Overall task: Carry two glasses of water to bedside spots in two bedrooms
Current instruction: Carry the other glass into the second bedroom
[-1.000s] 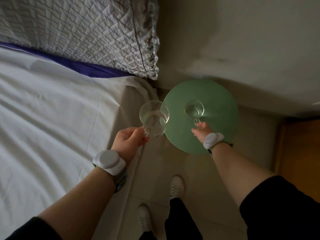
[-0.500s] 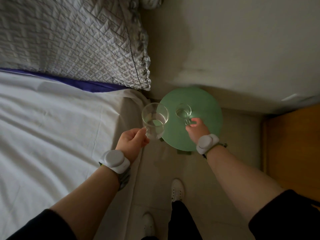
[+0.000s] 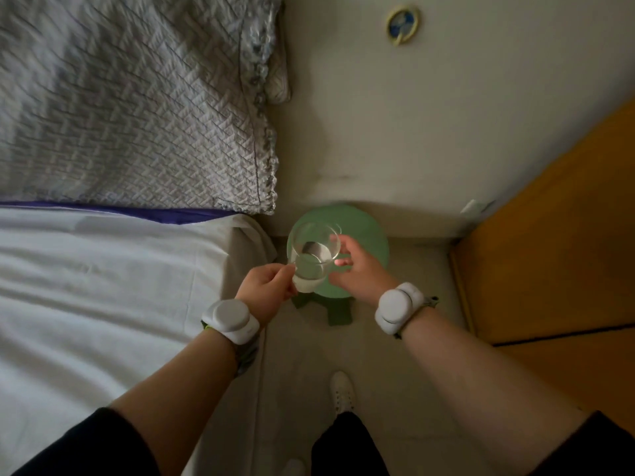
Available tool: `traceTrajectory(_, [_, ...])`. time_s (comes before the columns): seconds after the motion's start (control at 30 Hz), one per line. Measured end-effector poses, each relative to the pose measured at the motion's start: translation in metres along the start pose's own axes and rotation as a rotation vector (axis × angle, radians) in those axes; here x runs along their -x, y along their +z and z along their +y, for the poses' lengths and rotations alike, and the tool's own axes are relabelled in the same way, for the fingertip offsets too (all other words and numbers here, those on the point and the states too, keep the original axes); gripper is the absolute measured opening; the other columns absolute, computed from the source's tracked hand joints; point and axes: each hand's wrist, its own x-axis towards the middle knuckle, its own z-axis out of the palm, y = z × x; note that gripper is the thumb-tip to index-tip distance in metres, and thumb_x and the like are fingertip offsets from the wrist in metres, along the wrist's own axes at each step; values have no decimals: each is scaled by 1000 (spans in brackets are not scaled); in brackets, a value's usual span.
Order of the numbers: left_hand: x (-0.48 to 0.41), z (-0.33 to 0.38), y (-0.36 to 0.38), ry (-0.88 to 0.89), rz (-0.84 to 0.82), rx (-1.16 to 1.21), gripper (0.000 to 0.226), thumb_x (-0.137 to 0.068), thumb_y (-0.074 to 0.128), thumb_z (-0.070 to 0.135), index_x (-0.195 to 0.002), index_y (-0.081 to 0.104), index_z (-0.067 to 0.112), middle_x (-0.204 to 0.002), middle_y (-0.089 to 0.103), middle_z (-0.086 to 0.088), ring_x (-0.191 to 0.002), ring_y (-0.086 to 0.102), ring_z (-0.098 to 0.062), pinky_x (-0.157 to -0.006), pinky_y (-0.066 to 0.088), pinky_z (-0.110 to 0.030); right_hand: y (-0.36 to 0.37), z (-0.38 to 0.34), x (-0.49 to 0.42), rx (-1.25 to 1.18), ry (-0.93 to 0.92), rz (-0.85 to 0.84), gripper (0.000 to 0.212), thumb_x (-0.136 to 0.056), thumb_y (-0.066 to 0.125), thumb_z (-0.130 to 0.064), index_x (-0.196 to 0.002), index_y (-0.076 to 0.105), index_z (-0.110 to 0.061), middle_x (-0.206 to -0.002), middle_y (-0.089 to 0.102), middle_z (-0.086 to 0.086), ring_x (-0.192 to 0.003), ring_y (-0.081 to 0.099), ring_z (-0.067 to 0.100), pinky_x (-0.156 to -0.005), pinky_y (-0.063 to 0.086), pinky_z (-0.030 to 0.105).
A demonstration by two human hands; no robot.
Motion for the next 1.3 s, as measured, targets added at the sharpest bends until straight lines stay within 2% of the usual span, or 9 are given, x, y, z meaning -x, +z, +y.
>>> traceTrajectory(0.2, [59, 41, -11, 67, -122, -29, 38, -88, 52, 36, -57, 66, 20, -63, 68, 1, -73, 66, -22, -76, 56, -38, 0, -39, 89, 13, -40, 99, 74, -75, 75, -22, -136, 35, -29, -127, 47, -7, -115, 47, 14, -95, 47, 37])
traceTrajectory(0.4, [98, 72, -3, 91, -271, -49, 41, -89, 51, 31, -52, 66, 19, -66, 69, -4, -76, 67, -27, -79, 56, -39, -13, -55, 159, -8, -9, 216, 74, -71, 77, -34, -133, 37, -27, -132, 49, 2, -121, 47, 19, -99, 45, 44])
traceTrajectory(0.57, [141, 93, 29, 145, -402, -81, 46, -89, 50, 30, -47, 66, 21, -51, 67, 8, -63, 64, -15, -66, 53, -26, -33, -51, 223, -8, -5, 333, 68, -67, 79, -41, -121, 38, -38, -114, 53, -18, -114, 51, 13, -83, 46, 24])
traceTrajectory(0.7, [184, 105, 61, 178, -523, -117, 41, -90, 50, 26, -53, 66, 19, -54, 68, 5, -67, 65, -20, -73, 57, -33, -43, -38, 281, -6, -2, 435, 88, -64, 78, -49, -137, 30, -33, -134, 48, -10, -121, 47, 14, -92, 44, 30])
traceTrajectory(0.83, [233, 105, 95, 213, -611, -128, 39, -91, 50, 24, -55, 63, 16, -49, 67, 5, -58, 63, -15, -60, 58, -25, -46, -22, 353, -14, 7, 548, 94, -48, 67, -71, -130, 31, -43, -126, 51, -11, -111, 49, 9, -86, 45, 24])
traceTrajectory(0.93, [277, 98, 120, 214, -678, -134, 40, -91, 51, 25, -54, 66, 19, -51, 67, 4, -55, 65, -12, -53, 55, -20, -44, -3, 410, -59, 31, 597, 102, -52, 73, -64, -138, 28, -36, -133, 45, -15, -117, 43, 7, -90, 41, 24])
traceTrajectory(1.07, [352, 86, 152, 223, -796, -178, 44, -89, 50, 25, -49, 68, 21, -52, 68, 1, -59, 67, -16, -59, 56, -27, -36, 23, 502, -111, 55, 711, 103, -51, 77, -63, -138, 28, -38, -114, 40, -30, -108, 42, 0, -73, 35, 9])
traceTrajectory(1.23, [415, 82, 184, 222, -891, -218, 45, -89, 50, 24, -46, 65, 18, -53, 68, 1, -63, 66, -19, -60, 57, -27, -27, 34, 581, -148, 127, 783, 97, -58, 81, -50, -138, 29, -29, -131, 41, -15, -114, 44, 8, -90, 43, 25])
traceTrajectory(1.3, [451, 80, 201, 234, -955, -226, 42, -89, 50, 22, -49, 62, 16, -52, 67, 0, -64, 65, -21, -59, 57, -27, -23, 42, 624, -166, 171, 851, 93, -61, 80, -47, -137, 30, -29, -133, 42, -12, -113, 46, 11, -87, 42, 25])
